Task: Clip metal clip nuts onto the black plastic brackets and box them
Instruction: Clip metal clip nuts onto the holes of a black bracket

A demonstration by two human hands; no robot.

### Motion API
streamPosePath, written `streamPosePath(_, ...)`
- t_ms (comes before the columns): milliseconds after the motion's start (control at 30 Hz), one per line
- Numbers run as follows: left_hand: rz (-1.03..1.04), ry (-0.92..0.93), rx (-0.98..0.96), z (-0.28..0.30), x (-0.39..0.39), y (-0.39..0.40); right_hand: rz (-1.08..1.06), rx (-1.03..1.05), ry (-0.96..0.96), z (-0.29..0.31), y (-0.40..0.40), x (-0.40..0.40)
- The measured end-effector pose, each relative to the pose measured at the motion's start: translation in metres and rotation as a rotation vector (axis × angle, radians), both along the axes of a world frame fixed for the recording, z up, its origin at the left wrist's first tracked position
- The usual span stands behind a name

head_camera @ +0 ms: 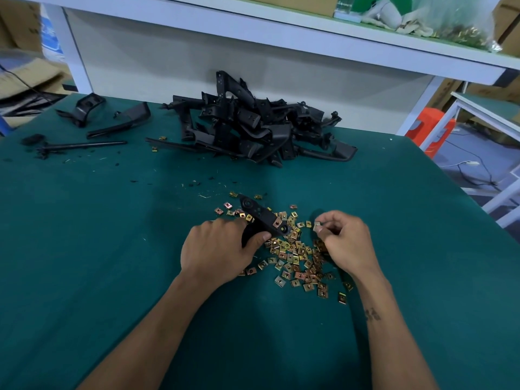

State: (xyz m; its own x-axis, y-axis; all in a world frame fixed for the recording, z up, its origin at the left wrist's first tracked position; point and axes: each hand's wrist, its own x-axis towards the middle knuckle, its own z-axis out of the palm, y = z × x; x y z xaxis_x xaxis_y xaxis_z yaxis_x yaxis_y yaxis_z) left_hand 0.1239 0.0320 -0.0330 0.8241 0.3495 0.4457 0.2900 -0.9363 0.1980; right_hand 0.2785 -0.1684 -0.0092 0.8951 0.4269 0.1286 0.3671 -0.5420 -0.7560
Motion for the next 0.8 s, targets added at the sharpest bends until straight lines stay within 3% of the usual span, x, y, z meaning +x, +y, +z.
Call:
streamPosePath(533, 0.016, -0.027, 0.037, 0.002, -0.002, -0.001, -0.017, 0.115, 0.085, 0.010, -0.002, -0.004)
streamPosePath(667, 0.014, -0.032, 0.046, 0.002, -0.002, -0.001, -0.039, 0.062, 0.097, 0.011, -0.005, -0.004)
streamPosePath(800, 0.013, -0.037, 0.041, 0.003, -0.002, -0.002, -0.019, -0.001, -0.128, 0.010, -0.001, -0.011)
